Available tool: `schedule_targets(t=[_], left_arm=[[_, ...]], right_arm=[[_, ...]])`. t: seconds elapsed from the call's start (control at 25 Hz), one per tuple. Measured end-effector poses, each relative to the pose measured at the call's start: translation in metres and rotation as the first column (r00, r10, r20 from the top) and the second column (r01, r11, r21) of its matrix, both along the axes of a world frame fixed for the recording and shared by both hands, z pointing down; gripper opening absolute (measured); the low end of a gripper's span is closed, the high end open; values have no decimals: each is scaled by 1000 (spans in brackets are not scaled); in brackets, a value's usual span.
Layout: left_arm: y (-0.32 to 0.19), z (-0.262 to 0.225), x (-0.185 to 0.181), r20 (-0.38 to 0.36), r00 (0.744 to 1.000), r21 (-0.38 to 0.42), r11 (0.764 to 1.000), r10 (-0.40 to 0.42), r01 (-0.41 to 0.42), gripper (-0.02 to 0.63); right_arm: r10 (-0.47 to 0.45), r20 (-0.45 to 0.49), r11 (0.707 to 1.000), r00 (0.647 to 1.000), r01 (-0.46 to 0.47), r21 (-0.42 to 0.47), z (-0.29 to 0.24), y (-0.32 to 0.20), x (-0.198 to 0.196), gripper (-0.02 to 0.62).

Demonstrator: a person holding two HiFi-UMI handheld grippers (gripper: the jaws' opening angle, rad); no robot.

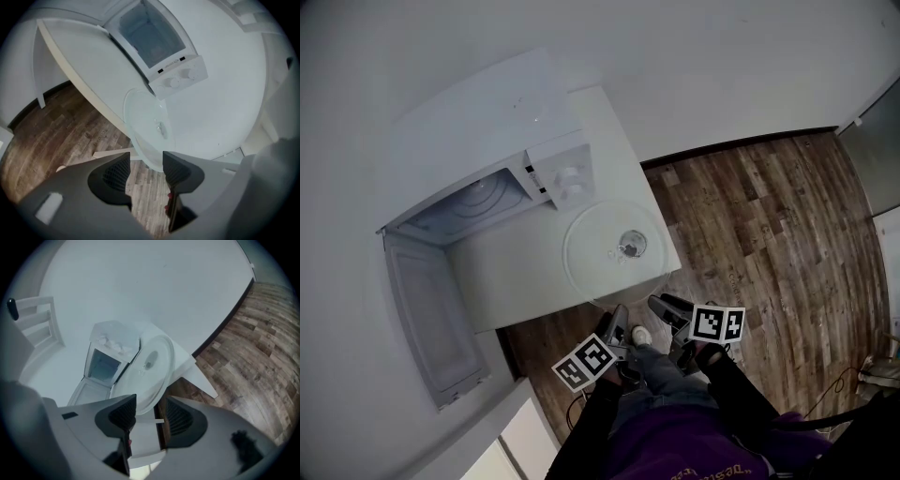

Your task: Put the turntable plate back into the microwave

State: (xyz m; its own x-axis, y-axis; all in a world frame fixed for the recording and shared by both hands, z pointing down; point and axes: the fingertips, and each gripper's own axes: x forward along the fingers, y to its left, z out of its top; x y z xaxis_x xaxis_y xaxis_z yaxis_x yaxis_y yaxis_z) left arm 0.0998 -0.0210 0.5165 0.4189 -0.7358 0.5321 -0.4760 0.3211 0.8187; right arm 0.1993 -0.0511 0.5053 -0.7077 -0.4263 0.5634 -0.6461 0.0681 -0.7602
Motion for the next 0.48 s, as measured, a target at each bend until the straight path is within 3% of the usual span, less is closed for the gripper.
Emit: schedule_targets(t=[0.2, 0.48], left_arm=[[-4, 13, 7, -111, 992, -36, 998, -61, 58, 209], [-19, 24, 10, -204, 969, -48, 991, -136, 129, 209]], right_arm=[[116, 107, 991, 987, -108, -79, 8, -7, 0, 189], [143, 165, 985, 976, -124, -119, 18, -10, -11, 189]])
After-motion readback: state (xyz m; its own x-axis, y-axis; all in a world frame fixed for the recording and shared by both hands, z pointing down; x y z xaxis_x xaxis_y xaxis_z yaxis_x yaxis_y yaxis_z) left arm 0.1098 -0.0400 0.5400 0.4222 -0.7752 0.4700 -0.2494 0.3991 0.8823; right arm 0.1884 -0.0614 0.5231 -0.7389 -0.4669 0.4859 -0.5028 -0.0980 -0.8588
